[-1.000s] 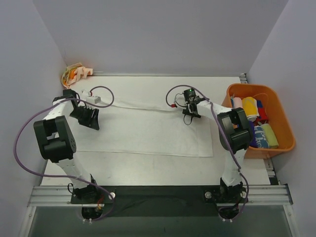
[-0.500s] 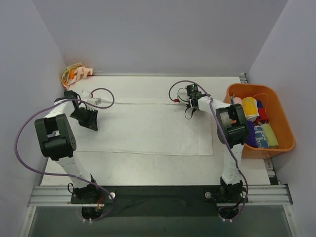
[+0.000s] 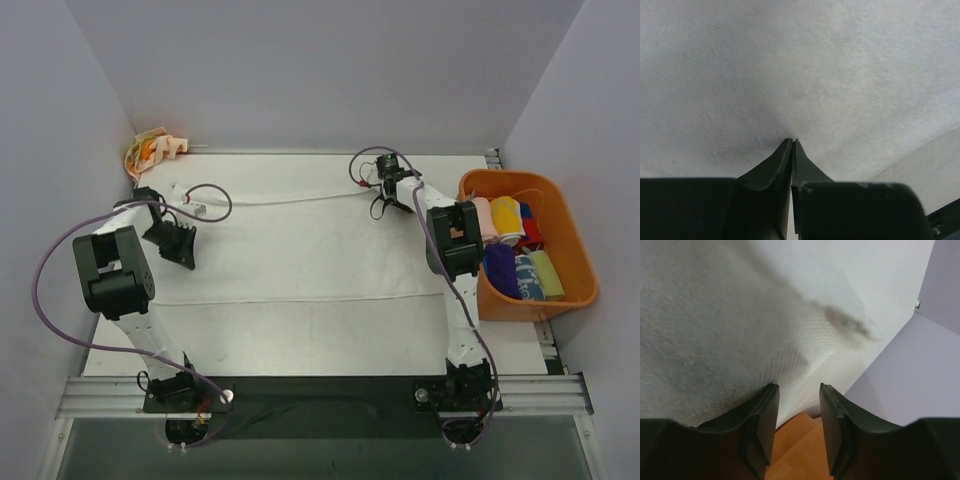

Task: Roll the towels
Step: Flatten the towel

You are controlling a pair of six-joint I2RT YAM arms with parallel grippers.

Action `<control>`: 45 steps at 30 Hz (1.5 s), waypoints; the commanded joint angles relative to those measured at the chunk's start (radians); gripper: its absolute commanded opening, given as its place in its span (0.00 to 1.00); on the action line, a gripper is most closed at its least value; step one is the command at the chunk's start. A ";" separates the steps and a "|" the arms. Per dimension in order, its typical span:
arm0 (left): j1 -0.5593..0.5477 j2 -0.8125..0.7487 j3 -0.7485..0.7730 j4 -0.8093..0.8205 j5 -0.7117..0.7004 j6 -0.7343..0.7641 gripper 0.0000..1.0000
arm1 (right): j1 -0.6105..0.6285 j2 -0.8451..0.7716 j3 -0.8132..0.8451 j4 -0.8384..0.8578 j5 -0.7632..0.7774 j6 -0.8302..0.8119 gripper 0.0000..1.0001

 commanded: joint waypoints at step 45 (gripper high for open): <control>0.025 0.522 0.813 0.473 0.071 -0.224 0.67 | 0.151 -0.250 -0.277 -0.701 -0.676 0.628 0.38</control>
